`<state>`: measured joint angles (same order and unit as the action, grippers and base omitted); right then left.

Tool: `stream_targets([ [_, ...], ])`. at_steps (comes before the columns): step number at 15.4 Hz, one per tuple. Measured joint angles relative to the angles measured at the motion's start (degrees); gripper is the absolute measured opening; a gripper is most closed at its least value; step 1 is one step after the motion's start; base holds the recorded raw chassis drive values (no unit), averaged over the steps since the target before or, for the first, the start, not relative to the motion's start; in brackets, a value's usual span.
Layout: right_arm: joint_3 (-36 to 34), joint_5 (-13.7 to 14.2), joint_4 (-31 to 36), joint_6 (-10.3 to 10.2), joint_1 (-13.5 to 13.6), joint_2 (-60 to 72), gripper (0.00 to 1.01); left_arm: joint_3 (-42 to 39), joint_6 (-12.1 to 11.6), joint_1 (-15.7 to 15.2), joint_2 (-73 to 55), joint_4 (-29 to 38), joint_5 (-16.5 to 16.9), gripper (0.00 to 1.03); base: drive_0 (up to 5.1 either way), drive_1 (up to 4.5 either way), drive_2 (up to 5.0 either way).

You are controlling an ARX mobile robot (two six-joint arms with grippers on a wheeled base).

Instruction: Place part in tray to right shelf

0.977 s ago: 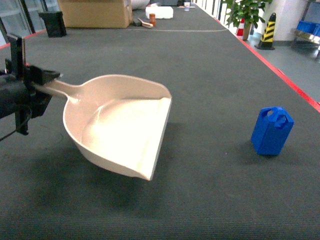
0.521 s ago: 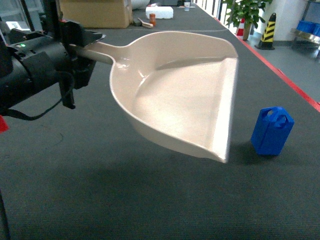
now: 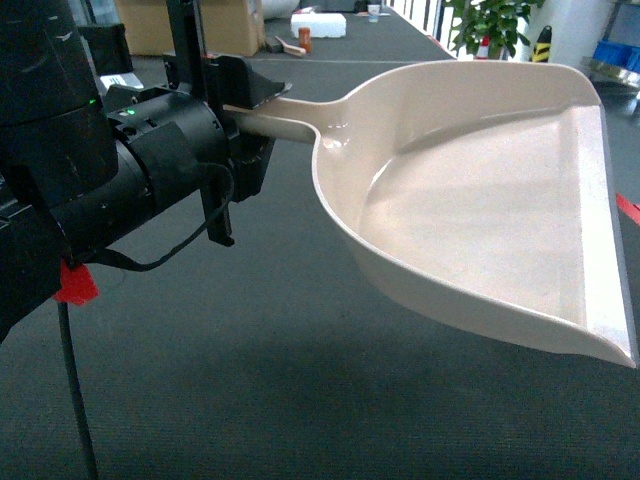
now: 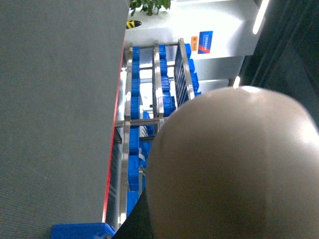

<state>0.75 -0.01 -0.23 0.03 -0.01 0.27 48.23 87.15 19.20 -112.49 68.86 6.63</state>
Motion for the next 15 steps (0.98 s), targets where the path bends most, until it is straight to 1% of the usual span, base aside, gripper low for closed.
stream_targets([
  [1,0.0,0.0,0.0,0.0,0.0,0.0,0.98,0.4,-0.2,-0.5,-0.2,-2.3,0.0,0.18,0.0,0.0,0.0],
  [4,0.0,0.0,0.0,0.0,0.0,0.0,0.98,0.6,-0.2,-1.1,-0.3,-2.4,-0.3,0.18,0.0,0.0,0.0],
  [5,0.3,1.8,-2.0,-0.1,0.6,0.5,0.98,0.6,-0.2,-1.0,-0.3,-2.4,-0.2,0.18,0.0,0.0,0.0],
  [6,3.9,13.2,-9.7,-0.1,4.3,7.4,0.98,0.6,-0.3,-1.0,-0.3,-2.4,-0.2,0.18,0.0,0.0,0.0],
  [7,5.7,18.9,-7.9,0.9,2.4,16.8,0.98,0.6,-0.4,-0.9,-0.3,-2.4,-0.3,0.18,0.0,0.0,0.0],
  [8,6.3,18.5,-2.3,1.7,-3.5,25.1,0.98,0.7,-0.3,-0.9,-0.3,-2.3,0.0,0.18,0.0,0.0,0.0],
  [9,7.6,13.9,3.5,2.6,-7.4,32.7,0.98,0.7,-0.4,-0.9,-0.4,-2.5,-0.2,0.18,0.0,0.0,0.0],
  [10,10.8,6.5,10.9,3.8,-10.1,44.3,0.98,0.7,-0.4,-0.9,-0.4,-2.3,-0.2,0.18,0.0,0.0,0.0],
  [11,15.3,-1.6,17.2,5.8,-10.6,58.0,0.98,0.7,-0.4,-0.9,-0.4,-2.4,-0.2,0.18,0.0,0.0,0.0],
  [12,17.9,-4.7,19.2,6.8,-10.3,64.2,0.98,0.7,-0.4,-0.9,-0.4,-2.5,-0.2,0.18,0.0,0.0,0.0],
  [13,22.7,-8.7,20.0,8.9,-9.0,72.8,0.98,0.7,-0.4,-0.9,-0.4,-2.3,-0.2,0.18,0.0,0.0,0.0],
  [14,27.2,-10.6,20.7,10.5,-7.3,80.2,0.98,0.7,-0.4,-0.9,-0.4,-2.4,-0.2,0.18,0.0,0.0,0.0],
  [15,30.4,-10.8,21.0,11.7,-5.8,85.1,0.98,0.7,-0.4,-0.9,-0.4,-2.4,-0.2,0.18,0.0,0.0,0.0],
])
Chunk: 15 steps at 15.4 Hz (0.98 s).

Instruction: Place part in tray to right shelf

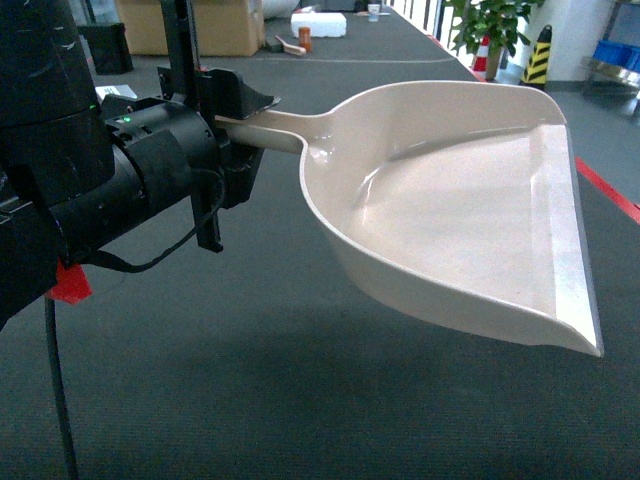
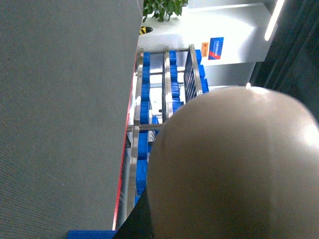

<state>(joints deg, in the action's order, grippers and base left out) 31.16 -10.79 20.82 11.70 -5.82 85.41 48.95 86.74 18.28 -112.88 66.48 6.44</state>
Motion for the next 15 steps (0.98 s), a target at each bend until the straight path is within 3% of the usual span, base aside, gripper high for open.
stream_targets([
  [7,15.9,4.0,2.9,0.3,9.2,21.8,0.98,0.0,0.0,0.0,0.0,0.0,0.0,0.18,0.0,0.0,0.0],
  [10,22.9,8.2,5.2,-4.3,11.7,29.8,0.98,0.0,-0.9,-0.3,0.0,-0.3,-0.9,0.17,0.0,0.0,0.0],
  [11,24.1,8.8,5.6,-6.0,12.3,31.3,0.92,0.0,-1.1,-0.3,0.0,-0.3,-0.9,0.17,0.0,0.0,0.0],
  [13,22.4,10.3,8.6,-9.5,13.0,30.7,0.62,0.0,-1.2,-0.3,0.0,-0.1,-0.8,0.16,0.0,0.0,0.0],
  [14,18.9,11.1,8.9,-10.1,12.8,27.5,0.5,0.0,-0.9,-0.3,0.0,0.0,-0.2,0.16,0.0,0.0,0.0],
  [15,15.3,11.7,9.6,-10.1,12.1,24.1,0.47,0.0,-0.8,-0.1,0.0,0.0,0.0,0.16,0.0,0.0,0.0],
])
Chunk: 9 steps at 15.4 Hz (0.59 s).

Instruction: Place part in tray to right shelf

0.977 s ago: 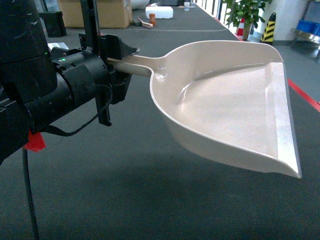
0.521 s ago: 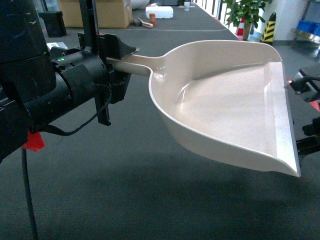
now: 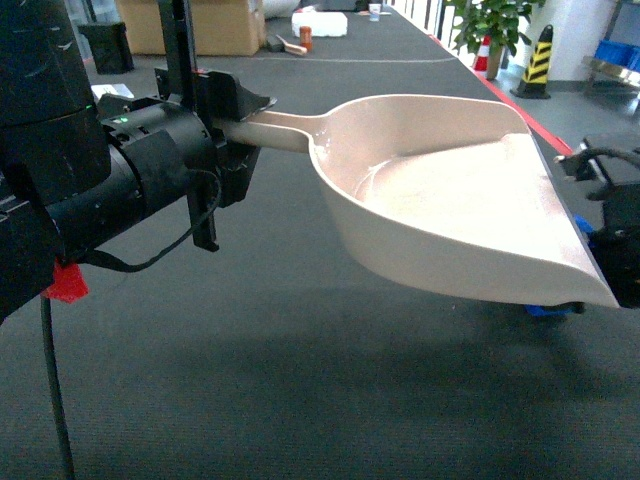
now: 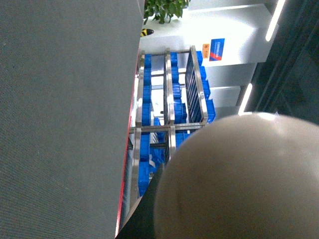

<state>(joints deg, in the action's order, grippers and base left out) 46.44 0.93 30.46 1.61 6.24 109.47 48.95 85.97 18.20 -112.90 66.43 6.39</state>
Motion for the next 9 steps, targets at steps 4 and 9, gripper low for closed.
stream_targets([
  [4,-15.8,3.1,-8.0,1.8,-2.1,-32.5,0.46,0.0,0.6,0.1,0.0,0.0,0.0,0.16,0.0,0.0,0.0],
  [9,-11.8,1.8,-7.8,-1.6,3.5,-42.7,0.46,0.0,0.6,0.1,0.0,0.0,0.0,0.16,0.0,0.0,0.0],
])
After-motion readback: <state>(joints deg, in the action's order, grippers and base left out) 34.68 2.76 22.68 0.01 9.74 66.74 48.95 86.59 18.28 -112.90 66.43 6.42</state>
